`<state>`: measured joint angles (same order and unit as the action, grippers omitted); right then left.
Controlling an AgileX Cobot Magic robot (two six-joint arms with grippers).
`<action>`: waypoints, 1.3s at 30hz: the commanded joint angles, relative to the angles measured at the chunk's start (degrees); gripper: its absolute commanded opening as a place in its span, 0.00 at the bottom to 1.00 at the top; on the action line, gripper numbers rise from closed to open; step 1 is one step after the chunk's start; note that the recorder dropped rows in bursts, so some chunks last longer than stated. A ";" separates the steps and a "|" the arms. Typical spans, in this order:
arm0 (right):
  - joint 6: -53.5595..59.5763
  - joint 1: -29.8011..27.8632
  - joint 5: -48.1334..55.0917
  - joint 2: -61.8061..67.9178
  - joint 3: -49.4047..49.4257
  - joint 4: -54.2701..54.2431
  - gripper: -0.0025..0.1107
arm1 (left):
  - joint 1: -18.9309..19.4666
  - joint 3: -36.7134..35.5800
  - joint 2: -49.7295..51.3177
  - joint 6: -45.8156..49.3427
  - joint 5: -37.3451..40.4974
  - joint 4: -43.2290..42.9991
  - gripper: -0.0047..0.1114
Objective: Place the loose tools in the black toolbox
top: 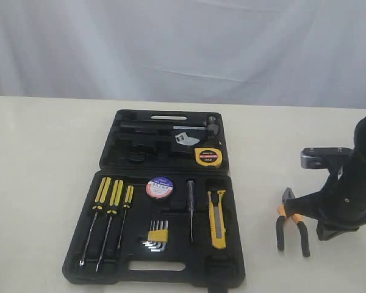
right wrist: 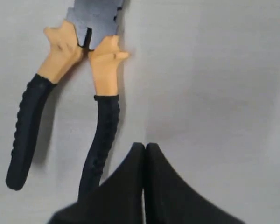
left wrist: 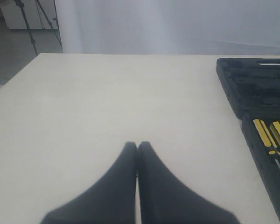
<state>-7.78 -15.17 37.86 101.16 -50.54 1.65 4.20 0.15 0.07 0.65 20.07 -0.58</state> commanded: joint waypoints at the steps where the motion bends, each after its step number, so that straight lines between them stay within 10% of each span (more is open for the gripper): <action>1: -0.07 0.08 -0.44 1.32 0.37 0.15 0.02 | -0.27 -0.15 -0.07 -0.24 -0.45 0.58 0.04; 39: 9.33 9.95 9.14 3.07 -13.09 -0.04 0.02 | -0.27 -0.15 -0.07 -0.24 -0.45 0.58 0.04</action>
<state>-1.21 -4.97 44.00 105.60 -62.16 1.02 4.20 0.15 0.07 0.65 20.07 -0.58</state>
